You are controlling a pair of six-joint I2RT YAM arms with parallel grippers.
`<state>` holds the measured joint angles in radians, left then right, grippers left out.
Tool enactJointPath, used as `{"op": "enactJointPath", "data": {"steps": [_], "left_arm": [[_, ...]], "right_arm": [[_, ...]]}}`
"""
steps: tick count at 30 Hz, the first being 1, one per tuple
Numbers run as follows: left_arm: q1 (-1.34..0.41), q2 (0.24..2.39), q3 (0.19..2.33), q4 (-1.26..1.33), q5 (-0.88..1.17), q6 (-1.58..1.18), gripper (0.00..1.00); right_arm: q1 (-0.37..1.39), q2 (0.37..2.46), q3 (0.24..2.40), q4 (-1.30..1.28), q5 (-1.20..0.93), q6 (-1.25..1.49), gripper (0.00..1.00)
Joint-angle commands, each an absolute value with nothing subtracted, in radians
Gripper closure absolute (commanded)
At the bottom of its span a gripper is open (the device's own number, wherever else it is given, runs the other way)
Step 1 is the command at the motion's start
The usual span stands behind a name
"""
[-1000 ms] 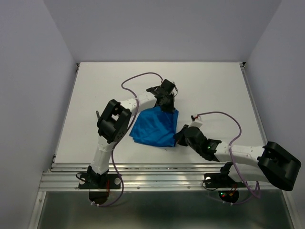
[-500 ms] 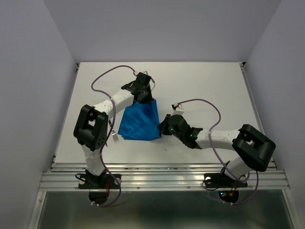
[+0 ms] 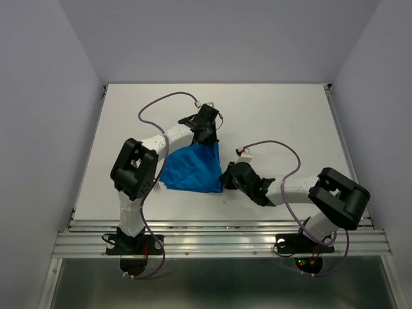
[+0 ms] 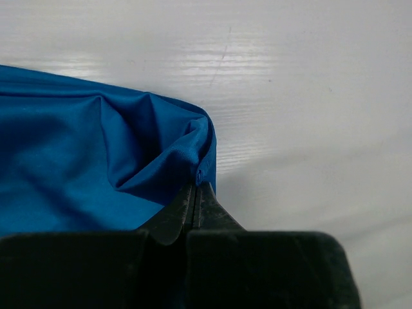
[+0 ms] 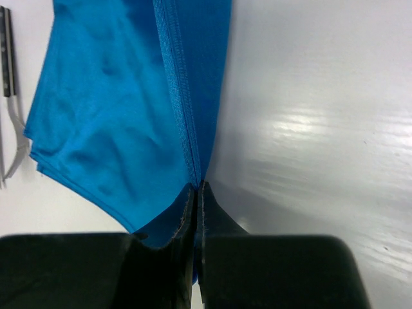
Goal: Fold the napkin into a case and place the utensils inside
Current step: Turn over the upper triangle folded napkin at the center of the board.
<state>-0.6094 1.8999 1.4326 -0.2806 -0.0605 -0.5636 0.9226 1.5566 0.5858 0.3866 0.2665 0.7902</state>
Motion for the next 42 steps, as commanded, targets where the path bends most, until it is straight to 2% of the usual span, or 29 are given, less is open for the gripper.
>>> {"op": "enactJointPath", "data": {"steps": [1,15,18,19,22,23,25,26,33,42], "left_arm": [[-0.598,1.931,1.534,-0.117,-0.169,-0.551,1.0],[-0.69,2.04,1.624,-0.107,-0.146,-0.56,1.0],[-0.701,2.048,1.631,-0.095,-0.132,-0.552,1.0],[-0.709,2.06,1.635,-0.094,-0.118,-0.543,0.92],[-0.719,2.092,1.67,-0.104,-0.091,-0.526,0.8],[-0.726,2.101,1.68,-0.109,-0.084,-0.512,0.69],[-0.732,2.129,1.721,-0.136,-0.069,-0.499,0.62],[-0.735,2.137,1.735,-0.144,-0.069,-0.491,0.57],[-0.761,2.177,1.837,-0.205,-0.06,-0.425,0.49],[-0.713,2.059,1.853,-0.299,-0.14,-0.408,0.51]], "right_arm": [[0.942,1.54,0.494,0.313,0.232,0.816,0.99],[0.942,1.583,0.396,0.43,0.229,0.857,0.99],[0.942,1.571,0.384,0.43,0.239,0.859,0.95],[0.942,1.565,0.382,0.428,0.242,0.859,0.9],[0.942,1.554,0.368,0.426,0.253,0.867,0.8],[0.942,1.539,0.362,0.426,0.256,0.87,0.72],[0.942,1.516,0.339,0.423,0.267,0.879,0.64],[0.942,1.5,0.328,0.417,0.271,0.89,0.57],[0.942,1.294,0.275,0.281,0.313,0.916,0.56],[0.901,0.93,0.27,0.022,0.385,0.924,0.55]]}}
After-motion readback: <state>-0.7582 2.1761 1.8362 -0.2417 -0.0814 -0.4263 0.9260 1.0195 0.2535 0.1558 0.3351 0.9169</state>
